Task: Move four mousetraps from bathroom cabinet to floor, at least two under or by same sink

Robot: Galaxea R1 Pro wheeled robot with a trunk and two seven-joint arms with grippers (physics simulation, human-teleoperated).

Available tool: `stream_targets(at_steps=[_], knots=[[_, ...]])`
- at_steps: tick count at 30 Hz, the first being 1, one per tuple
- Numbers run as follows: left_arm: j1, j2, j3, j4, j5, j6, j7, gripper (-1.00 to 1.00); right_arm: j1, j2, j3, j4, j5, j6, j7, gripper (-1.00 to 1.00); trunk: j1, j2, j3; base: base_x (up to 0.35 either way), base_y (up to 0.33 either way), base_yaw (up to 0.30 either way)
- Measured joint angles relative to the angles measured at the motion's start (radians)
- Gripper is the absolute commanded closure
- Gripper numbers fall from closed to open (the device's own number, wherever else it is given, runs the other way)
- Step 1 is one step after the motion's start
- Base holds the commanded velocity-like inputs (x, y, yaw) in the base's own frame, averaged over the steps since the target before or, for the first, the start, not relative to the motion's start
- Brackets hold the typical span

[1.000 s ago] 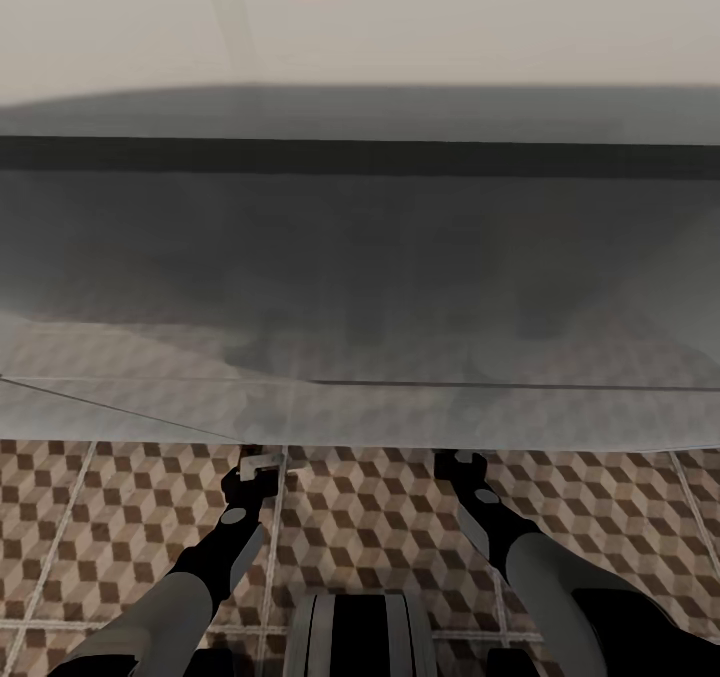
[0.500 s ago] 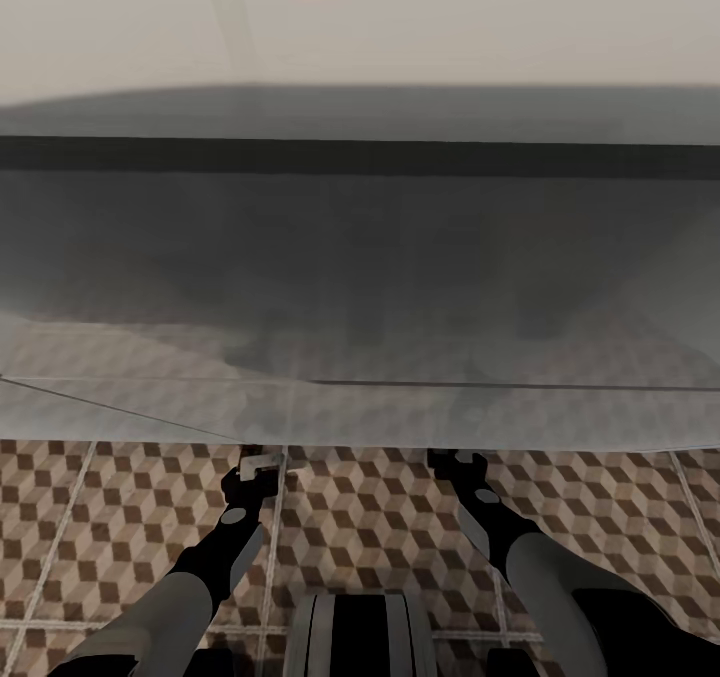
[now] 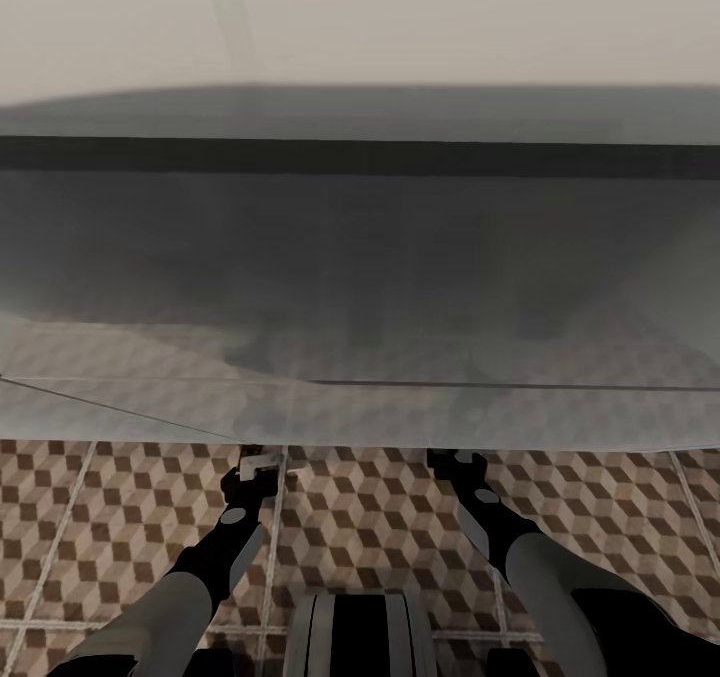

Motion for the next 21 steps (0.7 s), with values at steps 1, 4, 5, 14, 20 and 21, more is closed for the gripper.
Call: stream_targets(at_steps=[1,4,5,14,20,21], knots=[[0.0,0.0,0.0,0.0,0.0,0.0,0.0,1.0,0.0,0.0,0.0,0.0,0.0,0.0,0.0,-1.0,0.0,0.0,0.0,0.0,0.0,0.0],[0.0,0.001,0.0,0.0,0.0,-0.001,0.0,1.0,0.0,0.001,0.0,0.0,-0.001,0.0,0.0,-1.0,0.0,0.0,0.0,0.0,0.0,0.0],[0.0,0.001,0.0,0.0,0.0,-0.001,0.0,1.0,0.0,0.001,0.0,0.0,-0.001,-0.001,0.0,-1.0,0.0,0.0,0.0,0.0,0.0,0.0],[-0.001,0.001,0.0,-0.029,0.0,-0.003,0.0,1.0,0.0,0.003,0.0,0.0,-0.002,-0.001,0.0,-1.0,0.0,0.0,0.0,0.0,0.0,0.0],[-0.009,0.001,0.0,-0.033,0.003,-0.002,0.0,1.0,0.0,0.008,0.0,0.0,-0.001,-0.005,0.0,-1.0,0.0,0.0,0.0,0.0,0.0,0.0],[-0.011,0.001,0.001,-0.032,0.003,-0.002,0.0,1.0,0.0,0.009,0.0,0.0,-0.001,-0.005,0.0,-1.0,0.0,0.0,0.0,0.0,0.0,0.0]])
